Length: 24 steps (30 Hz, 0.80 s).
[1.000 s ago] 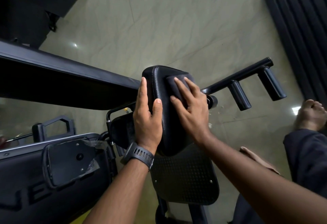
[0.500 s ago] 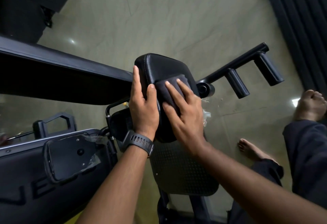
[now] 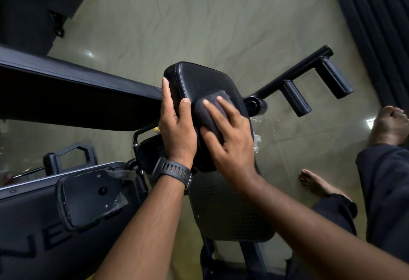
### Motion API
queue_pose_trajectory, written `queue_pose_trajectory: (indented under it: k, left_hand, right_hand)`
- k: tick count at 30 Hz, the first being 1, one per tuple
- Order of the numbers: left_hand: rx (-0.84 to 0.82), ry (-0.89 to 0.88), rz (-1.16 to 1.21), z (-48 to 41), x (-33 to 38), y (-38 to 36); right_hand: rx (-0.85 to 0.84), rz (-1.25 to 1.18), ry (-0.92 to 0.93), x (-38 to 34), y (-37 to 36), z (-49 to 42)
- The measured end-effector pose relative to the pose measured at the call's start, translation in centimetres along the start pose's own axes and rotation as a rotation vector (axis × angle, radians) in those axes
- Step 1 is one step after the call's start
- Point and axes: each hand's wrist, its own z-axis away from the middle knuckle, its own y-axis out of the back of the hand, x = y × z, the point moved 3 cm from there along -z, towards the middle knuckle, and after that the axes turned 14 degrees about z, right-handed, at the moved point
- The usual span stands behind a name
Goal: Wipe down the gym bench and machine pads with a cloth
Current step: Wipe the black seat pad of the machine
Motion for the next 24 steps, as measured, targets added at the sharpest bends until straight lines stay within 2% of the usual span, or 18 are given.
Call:
queue_pose_trajectory:
  k: [2, 4, 6, 10, 13, 14, 16, 18, 19, 21, 24]
  left_hand:
    - [0.008, 0.022, -0.004, -0.1, -0.1, -0.1]
    - [-0.012, 0.067, -0.004, 0.0, -0.5, -0.2]
    - [-0.022, 0.081, 0.000, 0.1, -0.7, -0.2]
    - [-0.009, 0.031, 0.036, 0.1, 0.0, -0.1]
    - [0.000, 0.025, 0.054, 0.1, 0.1, -0.1]
    - [0.001, 0.025, 0.038, -0.1, 0.1, -0.1]
    - [-0.010, 0.040, 0.021, -0.3, -0.1, -0.1]
    - [-0.027, 0.067, 0.025, -0.2, -0.3, -0.1]
    - [-0.033, 0.076, 0.028, -0.1, -0.4, -0.1]
    - [-0.023, 0.075, 0.027, 0.1, -0.3, 0.0]
    - [-0.011, 0.052, 0.035, 0.3, 0.0, -0.1]
  right_hand:
    - [0.004, -0.009, -0.124, 2.3, -0.3, -0.8]
    - [-0.035, -0.056, -0.351, 4.1, -0.7, 0.7]
    - [-0.068, -0.093, -0.427, 3.3, -0.8, 3.4]
    - [-0.001, -0.085, -0.176, -1.6, 0.3, 4.7]
    - [0.018, -0.024, -0.035, -0.5, 0.0, 0.9]
    - [0.010, -0.022, -0.058, 0.7, -0.2, -0.2]
    - [-0.026, -0.035, -0.225, 3.6, -0.9, -0.7]
    - [-0.061, -0.069, -0.382, 4.8, -1.4, 1.0]
    - [-0.060, -0.092, -0.403, 4.4, -1.4, 2.4]
    - [-0.018, -0.126, -0.336, 2.1, -0.8, 4.6]
    - [0.035, -0.075, -0.116, -0.5, -0.1, 4.1]
